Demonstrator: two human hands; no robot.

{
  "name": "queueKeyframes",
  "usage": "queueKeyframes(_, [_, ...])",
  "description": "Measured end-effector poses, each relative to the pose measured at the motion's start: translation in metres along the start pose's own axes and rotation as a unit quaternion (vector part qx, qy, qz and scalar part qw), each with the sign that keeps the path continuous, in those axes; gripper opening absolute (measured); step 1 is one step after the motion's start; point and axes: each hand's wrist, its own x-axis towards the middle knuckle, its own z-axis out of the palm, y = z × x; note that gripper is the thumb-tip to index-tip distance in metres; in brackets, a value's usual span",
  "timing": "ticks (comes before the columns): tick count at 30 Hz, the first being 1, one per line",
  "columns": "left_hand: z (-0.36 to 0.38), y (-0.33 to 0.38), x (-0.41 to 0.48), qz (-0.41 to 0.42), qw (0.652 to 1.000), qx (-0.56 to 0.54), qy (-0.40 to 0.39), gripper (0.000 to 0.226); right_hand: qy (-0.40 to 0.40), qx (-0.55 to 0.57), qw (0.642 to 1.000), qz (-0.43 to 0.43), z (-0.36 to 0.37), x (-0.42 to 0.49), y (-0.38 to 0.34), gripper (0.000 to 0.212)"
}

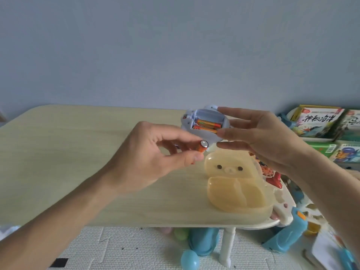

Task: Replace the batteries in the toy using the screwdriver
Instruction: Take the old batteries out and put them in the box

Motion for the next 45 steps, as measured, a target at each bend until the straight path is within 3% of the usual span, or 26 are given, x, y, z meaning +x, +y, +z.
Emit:
queueKeyframes(7, [0.084, -0.019, 0.009, 0.038, 0.962, 0.234, -0.139, 0.023, 0.019, 0.001, 1.0, 0.005, -0.029, -0.016, 0.02, 0.058])
queueKeyframes(13, [0.087, -0.021, 0.011, 0.037, 0.952, 0.279, -0.116, 0.025, -0.004, -0.002, 1.0, 0.001, -0.034, -0.018, 0.026, 0.058])
queueKeyframes(17, [0.057, -0.011, 0.007, 0.013, 0.97, 0.241, -0.038, 0.023, -0.016, 0.007, 1.0, -0.01, -0.033, -0.015, 0.027, 0.059])
queueKeyframes(21, [-0.007, -0.015, 0.002, -0.018, 0.976, 0.204, 0.079, 0.048, -0.05, 0.006, 0.999, -0.016, -0.019, -0.011, 0.027, 0.057])
queueKeyframes(25, [-0.035, -0.032, -0.011, -0.105, 0.984, 0.146, -0.001, 0.094, -0.117, 0.013, 0.993, -0.011, 0.014, -0.006, 0.028, 0.057])
queueKeyframes(29, [-0.033, -0.043, -0.027, -0.149, 0.986, 0.021, -0.073, 0.087, -0.166, 0.016, 0.986, -0.006, 0.045, -0.007, 0.032, 0.053])
queueKeyframes(32, [-0.035, -0.053, -0.038, -0.176, 0.98, -0.045, -0.078, 0.083, -0.171, 0.026, 0.985, 0.018, 0.056, -0.009, 0.037, 0.05])
queueKeyframes(35, [-0.041, -0.058, -0.045, -0.201, 0.975, -0.052, -0.078, 0.081, -0.168, -0.097, 0.981, -0.012, 0.063, -0.009, 0.041, 0.055])
queueKeyframes(38, [-0.044, -0.059, -0.047, -0.221, 0.971, -0.046, -0.081, 0.082, -0.146, -0.292, 0.937, -0.127, 0.065, -0.01, 0.035, 0.056])
queueKeyframes(40, [-0.044, -0.056, -0.047, -0.225, 0.97, -0.043, -0.085, 0.08, -0.168, -0.383, 0.883, -0.212, 0.068, -0.013, 0.028, 0.053])
queueKeyframes(42, [-0.043, -0.054, -0.047, -0.224, 0.97, -0.036, -0.092, 0.077, -0.212, -0.447, 0.836, -0.239, 0.073, -0.014, 0.025, 0.053])
queueKeyframes(45, [-0.044, -0.05, -0.045, -0.23, 0.968, -0.021, -0.098, 0.078, -0.239, -0.497, 0.799, -0.239, 0.079, -0.013, 0.02, 0.05])
